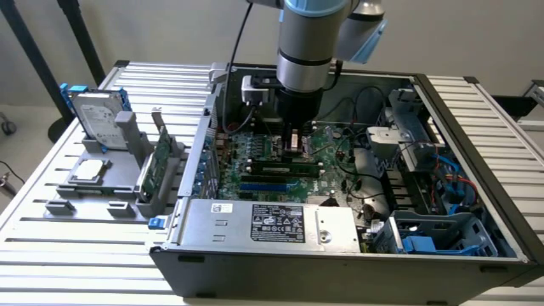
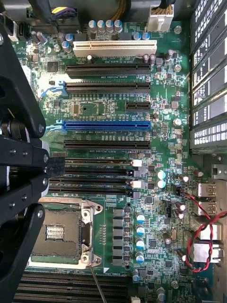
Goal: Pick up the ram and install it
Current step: 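Press down the ram until it locks into place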
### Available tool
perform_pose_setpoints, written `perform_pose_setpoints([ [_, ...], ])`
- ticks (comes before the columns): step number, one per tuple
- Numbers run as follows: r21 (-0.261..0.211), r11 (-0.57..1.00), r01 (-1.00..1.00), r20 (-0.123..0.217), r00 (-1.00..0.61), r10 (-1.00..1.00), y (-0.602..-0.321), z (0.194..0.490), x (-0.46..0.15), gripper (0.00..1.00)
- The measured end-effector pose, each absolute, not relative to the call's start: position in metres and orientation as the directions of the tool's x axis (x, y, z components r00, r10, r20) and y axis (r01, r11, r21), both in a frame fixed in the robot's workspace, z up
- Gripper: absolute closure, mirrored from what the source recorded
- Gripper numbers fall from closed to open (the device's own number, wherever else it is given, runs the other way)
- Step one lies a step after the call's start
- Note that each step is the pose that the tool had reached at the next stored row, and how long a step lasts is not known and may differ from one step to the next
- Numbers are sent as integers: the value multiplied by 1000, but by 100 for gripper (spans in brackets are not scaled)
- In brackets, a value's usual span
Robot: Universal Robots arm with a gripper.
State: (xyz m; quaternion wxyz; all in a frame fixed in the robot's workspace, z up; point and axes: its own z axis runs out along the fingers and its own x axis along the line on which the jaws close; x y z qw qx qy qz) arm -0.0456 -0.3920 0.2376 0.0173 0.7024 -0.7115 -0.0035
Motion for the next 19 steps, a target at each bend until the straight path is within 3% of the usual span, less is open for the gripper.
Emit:
perform_pose_setpoints([
  [19,29,6,-1000,12,-5,-1000,-392,228,-45,89],
])
